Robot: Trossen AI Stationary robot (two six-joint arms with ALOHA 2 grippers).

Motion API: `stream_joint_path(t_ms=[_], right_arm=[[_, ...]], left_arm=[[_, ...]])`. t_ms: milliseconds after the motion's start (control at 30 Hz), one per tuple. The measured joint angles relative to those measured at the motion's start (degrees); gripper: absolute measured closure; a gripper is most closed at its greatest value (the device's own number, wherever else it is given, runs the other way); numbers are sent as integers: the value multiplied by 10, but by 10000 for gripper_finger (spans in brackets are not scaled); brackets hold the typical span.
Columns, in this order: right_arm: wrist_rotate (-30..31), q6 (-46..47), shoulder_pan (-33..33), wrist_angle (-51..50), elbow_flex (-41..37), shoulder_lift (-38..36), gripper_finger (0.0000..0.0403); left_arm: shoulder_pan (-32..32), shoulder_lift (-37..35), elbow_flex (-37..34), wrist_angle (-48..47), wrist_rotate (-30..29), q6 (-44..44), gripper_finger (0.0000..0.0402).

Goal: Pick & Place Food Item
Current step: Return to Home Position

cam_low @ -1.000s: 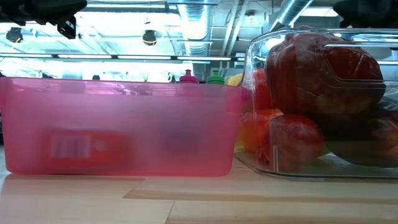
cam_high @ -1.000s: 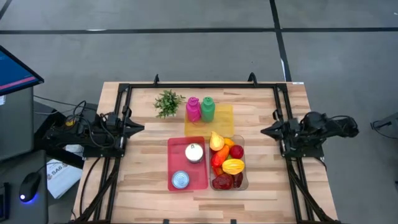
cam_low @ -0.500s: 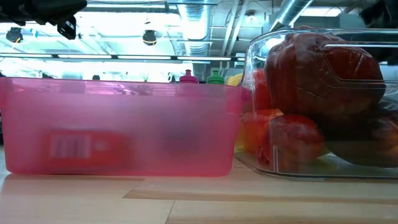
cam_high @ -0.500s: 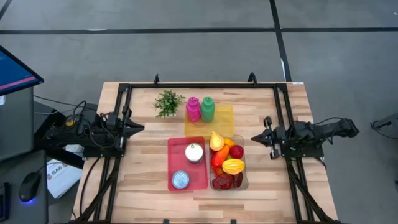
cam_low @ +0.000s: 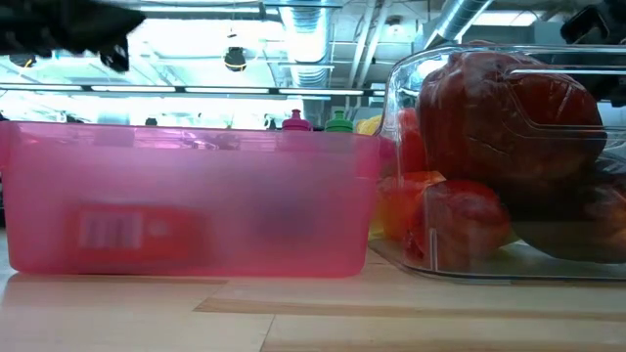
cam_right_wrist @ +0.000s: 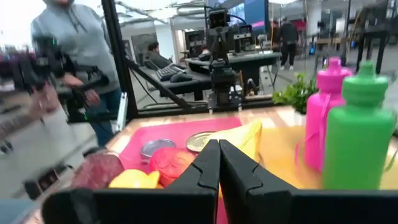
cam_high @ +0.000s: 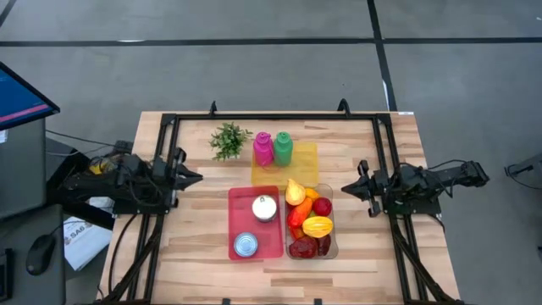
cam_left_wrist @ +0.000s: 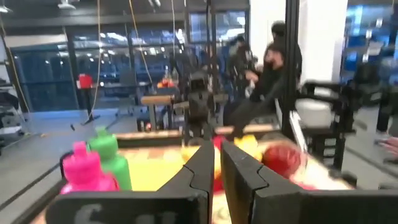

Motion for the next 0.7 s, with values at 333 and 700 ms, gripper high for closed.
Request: stream_joint_path(t_ms=[333, 700], right_arm=[[0, 45, 0, -1, 0, 0, 403], [0, 45, 0, -1, -1, 0, 403]], left_arm=[[0, 6, -72, 12, 0, 12, 385], [0, 48, -82, 12, 0, 12, 385]])
